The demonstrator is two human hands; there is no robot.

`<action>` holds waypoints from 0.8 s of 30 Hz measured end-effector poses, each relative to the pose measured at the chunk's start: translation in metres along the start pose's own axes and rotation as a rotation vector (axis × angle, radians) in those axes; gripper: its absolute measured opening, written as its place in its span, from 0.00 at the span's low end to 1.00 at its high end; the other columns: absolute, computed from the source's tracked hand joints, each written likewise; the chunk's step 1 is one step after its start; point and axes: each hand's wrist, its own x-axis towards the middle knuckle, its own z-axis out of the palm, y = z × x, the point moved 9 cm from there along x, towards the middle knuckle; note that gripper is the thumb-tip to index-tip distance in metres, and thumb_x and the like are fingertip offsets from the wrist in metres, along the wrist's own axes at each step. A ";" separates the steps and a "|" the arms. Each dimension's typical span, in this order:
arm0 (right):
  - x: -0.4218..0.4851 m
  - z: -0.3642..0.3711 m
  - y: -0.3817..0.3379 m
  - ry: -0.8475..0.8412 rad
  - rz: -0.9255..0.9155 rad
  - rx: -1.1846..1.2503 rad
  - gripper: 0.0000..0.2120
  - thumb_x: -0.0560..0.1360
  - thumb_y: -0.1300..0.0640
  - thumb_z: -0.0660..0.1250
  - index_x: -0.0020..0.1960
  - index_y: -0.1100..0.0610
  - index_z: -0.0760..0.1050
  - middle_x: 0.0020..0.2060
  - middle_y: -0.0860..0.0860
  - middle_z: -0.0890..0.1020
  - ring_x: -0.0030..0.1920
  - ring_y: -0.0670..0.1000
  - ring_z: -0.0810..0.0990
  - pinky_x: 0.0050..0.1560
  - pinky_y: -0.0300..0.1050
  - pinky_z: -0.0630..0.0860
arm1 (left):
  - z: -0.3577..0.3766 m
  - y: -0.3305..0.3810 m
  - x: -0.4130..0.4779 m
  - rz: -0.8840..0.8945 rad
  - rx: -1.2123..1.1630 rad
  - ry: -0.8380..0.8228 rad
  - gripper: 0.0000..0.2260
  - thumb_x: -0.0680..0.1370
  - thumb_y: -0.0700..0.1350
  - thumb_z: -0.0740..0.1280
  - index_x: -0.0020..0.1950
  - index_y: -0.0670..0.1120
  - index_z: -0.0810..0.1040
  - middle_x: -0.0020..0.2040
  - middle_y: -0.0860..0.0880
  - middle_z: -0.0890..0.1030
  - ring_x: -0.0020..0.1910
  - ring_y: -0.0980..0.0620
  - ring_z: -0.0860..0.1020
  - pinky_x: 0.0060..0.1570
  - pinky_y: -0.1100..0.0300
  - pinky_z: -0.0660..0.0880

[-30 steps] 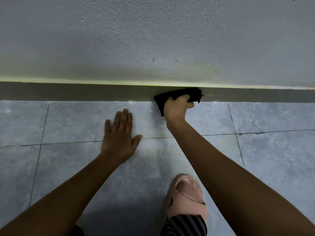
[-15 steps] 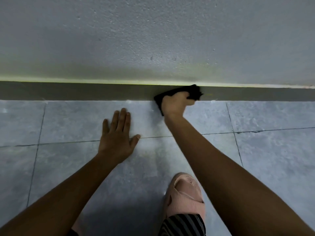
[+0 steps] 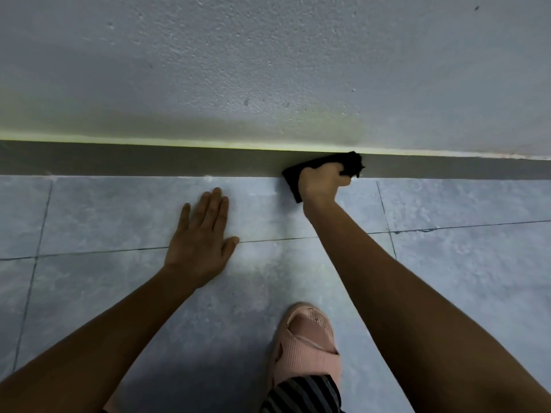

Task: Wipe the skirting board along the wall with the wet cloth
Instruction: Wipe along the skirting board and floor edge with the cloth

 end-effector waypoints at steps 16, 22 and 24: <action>0.035 -0.030 0.029 -0.084 0.200 0.006 0.27 0.79 0.63 0.55 0.75 0.64 0.49 0.73 0.58 0.57 0.59 0.56 0.67 0.59 0.46 0.66 | 0.012 0.038 0.024 0.129 0.044 -0.089 0.36 0.71 0.66 0.31 0.74 0.48 0.36 0.76 0.47 0.37 0.74 0.49 0.37 0.71 0.49 0.38; 0.040 -0.048 0.009 0.055 -0.099 -0.125 0.21 0.76 0.68 0.57 0.68 0.68 0.60 0.69 0.64 0.59 0.58 0.60 0.70 0.58 0.46 0.69 | 0.011 0.040 0.025 0.081 0.021 -0.098 0.36 0.71 0.67 0.35 0.75 0.49 0.38 0.76 0.47 0.38 0.75 0.47 0.39 0.72 0.47 0.41; 0.051 -0.061 0.007 0.109 -0.058 -0.120 0.24 0.77 0.67 0.55 0.72 0.67 0.55 0.71 0.63 0.57 0.58 0.59 0.70 0.56 0.44 0.67 | 0.012 0.040 0.025 0.086 0.041 -0.119 0.36 0.70 0.67 0.34 0.75 0.50 0.38 0.76 0.47 0.37 0.75 0.47 0.39 0.72 0.47 0.41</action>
